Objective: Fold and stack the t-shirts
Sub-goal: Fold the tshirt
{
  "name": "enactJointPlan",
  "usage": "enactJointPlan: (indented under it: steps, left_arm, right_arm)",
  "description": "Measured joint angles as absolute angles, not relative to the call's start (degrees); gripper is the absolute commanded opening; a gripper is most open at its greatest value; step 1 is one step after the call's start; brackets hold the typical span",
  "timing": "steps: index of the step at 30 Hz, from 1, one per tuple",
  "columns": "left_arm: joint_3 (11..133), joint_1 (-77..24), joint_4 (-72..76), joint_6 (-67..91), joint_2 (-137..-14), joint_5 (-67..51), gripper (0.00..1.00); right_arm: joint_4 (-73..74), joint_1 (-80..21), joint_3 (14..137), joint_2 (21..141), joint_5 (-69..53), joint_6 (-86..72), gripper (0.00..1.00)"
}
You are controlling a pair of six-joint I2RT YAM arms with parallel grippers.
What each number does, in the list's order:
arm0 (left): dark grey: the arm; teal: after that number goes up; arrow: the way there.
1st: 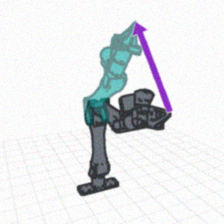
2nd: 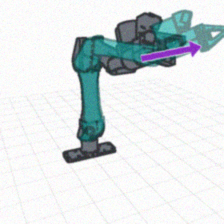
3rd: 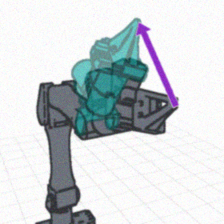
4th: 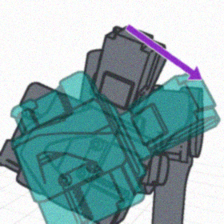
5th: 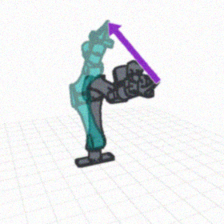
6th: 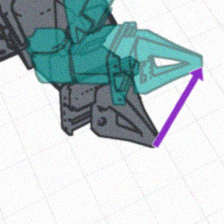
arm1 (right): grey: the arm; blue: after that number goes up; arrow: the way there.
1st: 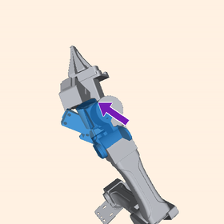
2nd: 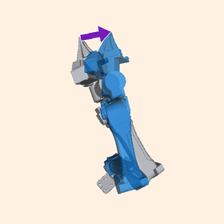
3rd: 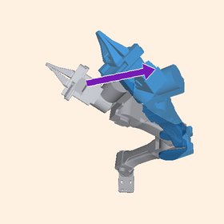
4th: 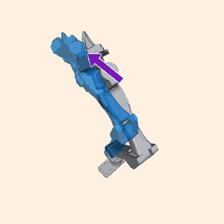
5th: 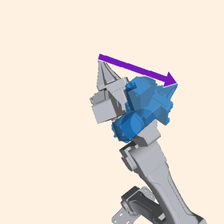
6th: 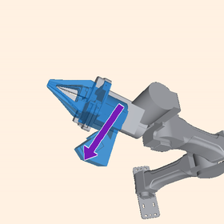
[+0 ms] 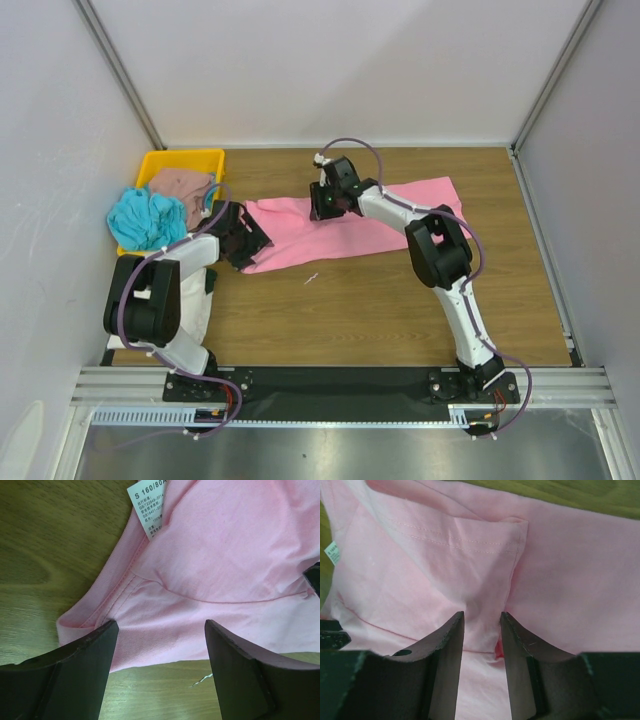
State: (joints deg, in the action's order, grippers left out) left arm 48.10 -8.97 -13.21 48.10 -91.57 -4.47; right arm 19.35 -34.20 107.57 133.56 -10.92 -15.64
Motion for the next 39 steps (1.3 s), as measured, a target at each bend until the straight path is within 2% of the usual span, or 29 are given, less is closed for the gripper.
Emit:
enactJointPlan:
  steps: [5, 8, 9, 10, 12, 38, 39]
  left_arm:
    - [48.1, -9.0, -13.2, 48.1, -91.6, -4.5, 0.78]
    - [48.1, -9.0, -13.2, 48.1, -91.5, -4.5, 0.78]
    - [48.1, -9.0, -13.2, 48.0, -91.5, -4.5, 0.78]
    - [48.1, -9.0, -13.2, 48.1, -91.5, -4.5, 0.78]
    - [48.1, -9.0, -13.3, 48.0, -91.5, -4.5, 0.78]
    - [48.1, -9.0, -13.3, 48.0, -91.5, -4.5, 0.78]
    - [48.1, -9.0, -13.2, 48.0, -91.5, -4.5, 0.78]
  right_arm:
    - [19.7, -34.3, 107.9, 134.4, -9.9, -15.6, 0.38]
    - [19.9, -34.3, 108.4, 135.1, -9.6, -15.6, 0.31]
    - [19.9, -34.3, 108.6, 135.3, -9.5, -15.6, 0.25]
    - [19.9, -34.3, 108.7, 135.5, -9.3, -15.6, 0.13]
    - [20.3, -34.3, 108.7, 135.5, -8.8, -15.8, 0.00]
    - [20.5, -33.8, 105.5, 132.4, -0.5, -20.0, 0.00]
    - [20.7, -33.6, 105.4, 132.4, -0.5, -20.2, 0.04]
